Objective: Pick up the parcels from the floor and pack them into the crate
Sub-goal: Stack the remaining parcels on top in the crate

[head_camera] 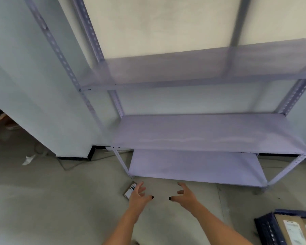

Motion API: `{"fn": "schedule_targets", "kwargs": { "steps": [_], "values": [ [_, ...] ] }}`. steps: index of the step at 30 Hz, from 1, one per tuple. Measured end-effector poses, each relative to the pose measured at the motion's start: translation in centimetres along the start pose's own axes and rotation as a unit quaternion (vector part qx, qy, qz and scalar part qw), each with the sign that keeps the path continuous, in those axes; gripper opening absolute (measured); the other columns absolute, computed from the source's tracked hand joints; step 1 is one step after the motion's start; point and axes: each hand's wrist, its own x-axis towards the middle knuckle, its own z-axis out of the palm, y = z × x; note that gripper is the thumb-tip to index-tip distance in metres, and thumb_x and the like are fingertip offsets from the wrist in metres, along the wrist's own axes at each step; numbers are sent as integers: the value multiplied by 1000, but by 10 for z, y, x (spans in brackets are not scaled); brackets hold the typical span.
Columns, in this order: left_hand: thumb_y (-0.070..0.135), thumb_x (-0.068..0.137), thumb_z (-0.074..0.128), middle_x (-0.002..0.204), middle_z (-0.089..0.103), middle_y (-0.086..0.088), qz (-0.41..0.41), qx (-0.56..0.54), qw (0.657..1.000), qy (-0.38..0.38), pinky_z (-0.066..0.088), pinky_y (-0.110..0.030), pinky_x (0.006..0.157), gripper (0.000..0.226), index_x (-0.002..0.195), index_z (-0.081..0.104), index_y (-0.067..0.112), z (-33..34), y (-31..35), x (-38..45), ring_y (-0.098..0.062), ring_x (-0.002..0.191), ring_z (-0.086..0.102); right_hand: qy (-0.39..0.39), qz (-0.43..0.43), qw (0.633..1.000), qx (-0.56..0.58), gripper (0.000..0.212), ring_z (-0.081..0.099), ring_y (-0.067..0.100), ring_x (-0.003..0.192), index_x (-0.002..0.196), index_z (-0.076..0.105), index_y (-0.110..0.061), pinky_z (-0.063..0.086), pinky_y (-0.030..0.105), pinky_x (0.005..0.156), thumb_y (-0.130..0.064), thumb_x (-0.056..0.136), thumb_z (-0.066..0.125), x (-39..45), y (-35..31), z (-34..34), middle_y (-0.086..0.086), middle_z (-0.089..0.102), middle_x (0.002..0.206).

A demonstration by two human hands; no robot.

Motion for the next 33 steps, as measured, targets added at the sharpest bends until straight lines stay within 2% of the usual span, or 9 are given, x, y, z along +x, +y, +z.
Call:
{"fn": "schedule_targets", "kwargs": {
  "steps": [2, 4, 8, 11, 15, 22, 26, 29, 33],
  "values": [
    [-6, 74, 68, 134, 51, -12, -11, 7, 1000, -6, 49, -39, 96, 70, 136, 43, 14, -33, 2, 23, -27, 121, 52, 14, 8, 1000, 22, 79, 54, 24, 106, 142, 34, -21, 47, 30, 85, -18, 74, 76, 14, -18, 35, 8, 47, 116],
    [-10, 75, 64, 134, 52, -12, -24, 11, 999, -27, 55, -21, 74, 68, 136, 42, 12, -63, 4, 42, -26, 121, 53, 29, 24, 998, 49, 78, 53, 23, 105, 142, 34, -21, 47, 35, 93, -18, 76, 75, 21, -33, 69, 8, 48, 117],
    [-13, 76, 62, 136, 50, -15, -40, 34, 997, -62, 45, -8, 53, 69, 138, 40, 9, -107, 1, 79, -26, 121, 52, 42, 60, 994, 81, 76, 55, 25, 107, 141, 35, -21, 48, 36, 94, -17, 77, 75, 35, -52, 128, 11, 50, 123],
    [-16, 73, 65, 135, 51, -19, -55, 50, 995, -61, 49, -15, 69, 69, 134, 43, 5, -132, -13, 107, -24, 106, 52, 47, 84, 991, 89, 76, 55, 24, 106, 141, 36, -21, 48, 37, 93, -17, 76, 75, 52, -58, 160, 12, 52, 125],
    [-12, 73, 67, 133, 52, -21, -98, 56, 992, -55, 41, -33, 93, 70, 135, 42, 6, -153, -52, 155, -33, 118, 52, 45, 106, 990, 80, 73, 57, 25, 108, 139, 38, -20, 48, 34, 91, -18, 76, 75, 103, -49, 192, 10, 53, 122],
    [-9, 76, 67, 135, 49, -22, -137, 56, 989, -30, 40, -29, 91, 70, 138, 38, 7, -149, -195, 294, -34, 122, 50, 39, 109, 993, 32, 73, 58, 24, 110, 138, 40, -20, 48, 36, 93, -19, 75, 76, 278, 40, 250, 11, 54, 127],
    [-2, 78, 67, 138, 46, -16, -144, 49, 988, -6, 43, -32, 90, 72, 140, 35, 12, -145, -297, 412, -28, 107, 56, 31, 92, 995, -7, 69, 57, 24, 111, 137, 43, -19, 48, 34, 88, -19, 76, 75, 416, 109, 289, 10, 53, 129],
    [4, 79, 67, 139, 44, -13, -158, 27, 987, 17, 43, -39, 101, 72, 141, 33, 16, -143, -372, 501, -28, 115, 52, 26, 69, 996, -55, 66, 53, 26, 121, 138, 43, -16, 43, 34, 99, -20, 79, 72, 515, 152, 318, 10, 51, 136],
    [9, 86, 60, 129, 51, -17, -208, -82, 974, 43, 45, -37, 89, 62, 141, 31, 11, -137, -437, 581, -26, 102, 50, 36, 41, 992, -111, 56, 45, 25, 130, 140, 41, -17, 39, 31, 105, -24, 87, 59, 620, 191, 338, 7, 42, 146]
  ]
}}
